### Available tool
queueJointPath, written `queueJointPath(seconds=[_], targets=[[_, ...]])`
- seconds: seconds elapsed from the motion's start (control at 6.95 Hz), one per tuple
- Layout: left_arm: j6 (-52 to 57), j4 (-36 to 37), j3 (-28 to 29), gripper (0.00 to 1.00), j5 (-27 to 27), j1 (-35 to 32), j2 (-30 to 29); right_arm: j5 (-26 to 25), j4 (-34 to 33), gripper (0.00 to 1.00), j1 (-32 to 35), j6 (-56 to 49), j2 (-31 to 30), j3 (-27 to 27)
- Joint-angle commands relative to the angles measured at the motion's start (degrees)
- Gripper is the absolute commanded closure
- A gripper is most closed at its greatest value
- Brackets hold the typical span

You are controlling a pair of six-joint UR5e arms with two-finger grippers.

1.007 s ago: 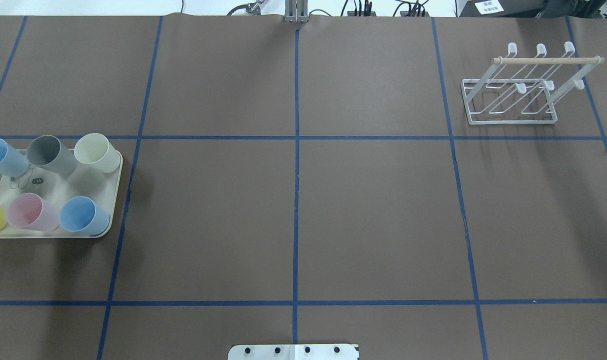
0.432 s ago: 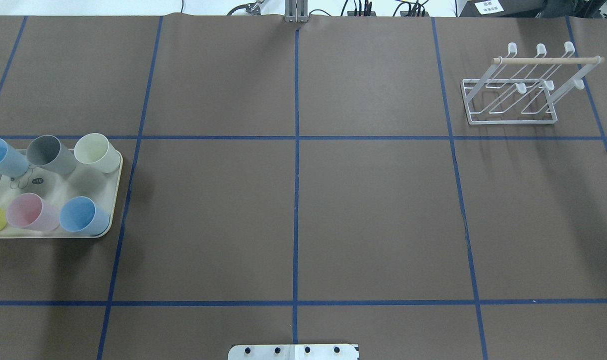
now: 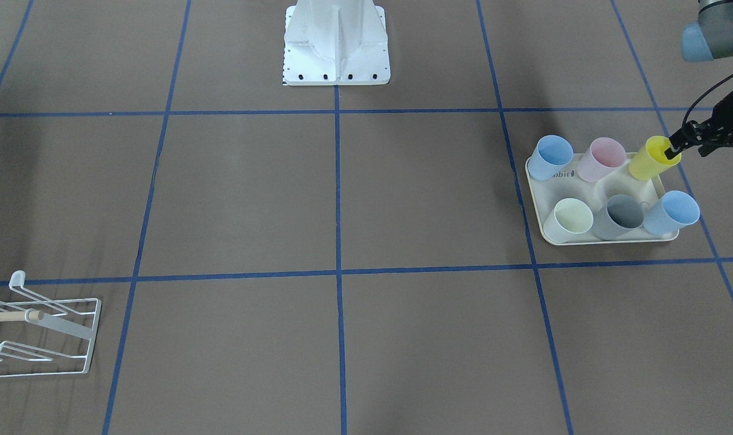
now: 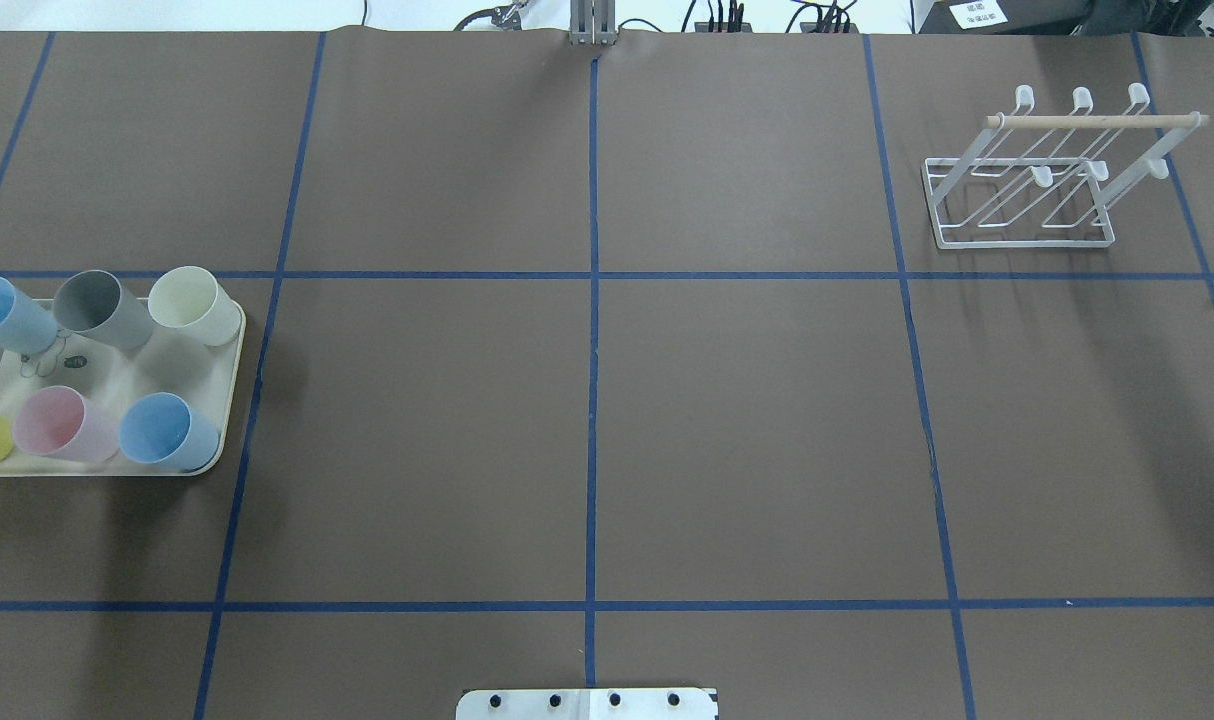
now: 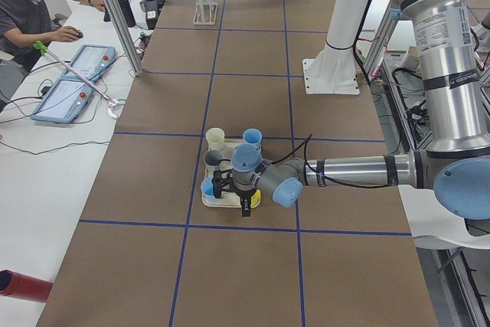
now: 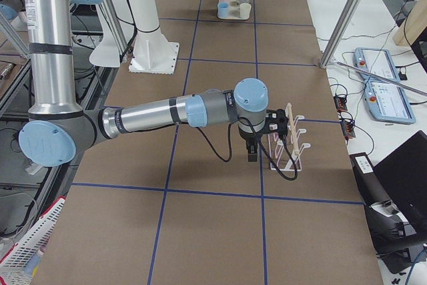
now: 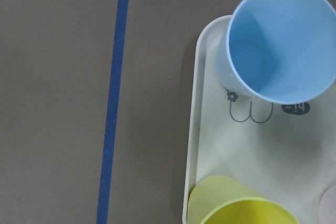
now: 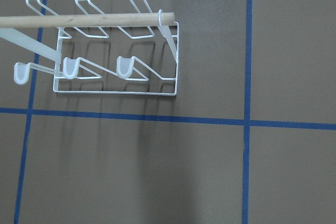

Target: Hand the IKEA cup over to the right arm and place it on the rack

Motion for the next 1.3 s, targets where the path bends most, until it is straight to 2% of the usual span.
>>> queueJointPath(seconds=[0.0,0.29,0.43,0.58,0.72,0.86,1.15], targets=[[0.10,-0.37,0.49,0.17,0.00,0.92,-0.21,0.34,-0.08,0.01,0.00,-0.01,-0.06,0.02],[0.18,-0.29,0.58,0.28,0.00,1.80,-0.21,0.61,-0.08,0.01,0.00,0.08,-0.06,0.02],[0.19,-0.29,0.58,0.41,0.00,1.89,-0.21,0.61,-0.08,0.01,0.00,-0.01,-0.06,0.02],[0.45,-0.38,0.93,0.59,0.00,1.89,-0.21,0.61,-0.08,0.01,0.00,-0.01,-0.15,0.02],[0.45,-0.38,0.93,0.85,0.00,1.98,-0.30,0.61,-0.08,0.01,0.00,-0.01,-0.15,0.02],[0.01,-0.29,0.93,1.00,-0.09,2.06,-1.00,0.61,-0.08,0.01,0.00,-0.01,-0.15,0.02],[-0.17,-0.03,-1.16,1.00,-0.96,1.72,-0.48,0.61,0.01,0.01,0.00,-0.01,-0.15,0.02]])
